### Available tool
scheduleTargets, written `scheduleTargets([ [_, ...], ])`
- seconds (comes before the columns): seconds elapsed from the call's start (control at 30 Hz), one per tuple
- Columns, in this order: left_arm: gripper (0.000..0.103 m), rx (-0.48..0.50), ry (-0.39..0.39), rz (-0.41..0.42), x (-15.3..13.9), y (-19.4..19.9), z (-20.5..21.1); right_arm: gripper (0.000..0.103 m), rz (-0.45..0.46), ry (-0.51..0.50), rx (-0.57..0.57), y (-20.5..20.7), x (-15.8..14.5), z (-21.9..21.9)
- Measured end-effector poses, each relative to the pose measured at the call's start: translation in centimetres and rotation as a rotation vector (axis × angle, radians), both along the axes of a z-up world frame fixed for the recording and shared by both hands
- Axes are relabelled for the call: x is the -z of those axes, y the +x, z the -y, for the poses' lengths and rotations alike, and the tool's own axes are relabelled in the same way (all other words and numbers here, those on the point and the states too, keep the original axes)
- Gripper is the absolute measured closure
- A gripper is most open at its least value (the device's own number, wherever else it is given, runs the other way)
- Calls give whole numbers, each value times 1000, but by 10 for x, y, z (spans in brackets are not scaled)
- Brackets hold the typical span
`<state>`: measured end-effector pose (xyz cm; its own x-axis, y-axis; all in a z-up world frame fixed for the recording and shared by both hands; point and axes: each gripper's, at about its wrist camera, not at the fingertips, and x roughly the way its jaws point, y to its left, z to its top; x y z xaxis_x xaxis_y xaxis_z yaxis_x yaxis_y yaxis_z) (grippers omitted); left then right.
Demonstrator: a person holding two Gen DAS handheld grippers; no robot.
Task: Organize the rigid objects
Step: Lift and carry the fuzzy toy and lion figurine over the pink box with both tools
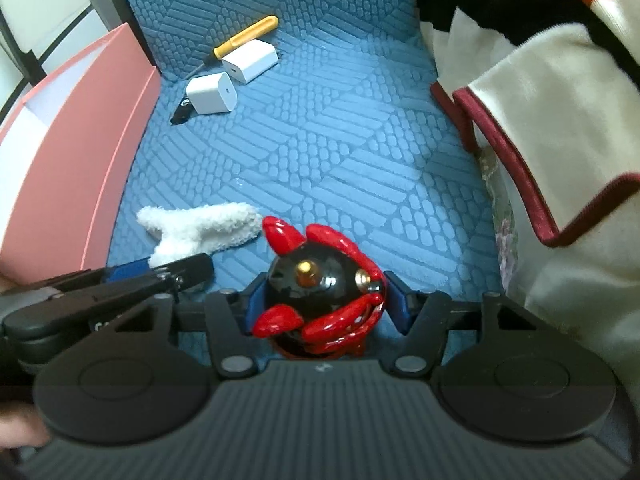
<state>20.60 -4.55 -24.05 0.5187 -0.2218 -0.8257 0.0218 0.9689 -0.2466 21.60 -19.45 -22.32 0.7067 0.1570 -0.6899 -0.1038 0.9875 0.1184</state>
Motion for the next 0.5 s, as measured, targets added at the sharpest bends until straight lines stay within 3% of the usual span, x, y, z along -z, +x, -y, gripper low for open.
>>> scheduleTargets([
  [0.5, 66, 21, -27, 63, -26, -5, -4, 41, 29, -2, -7, 0, -16, 4],
])
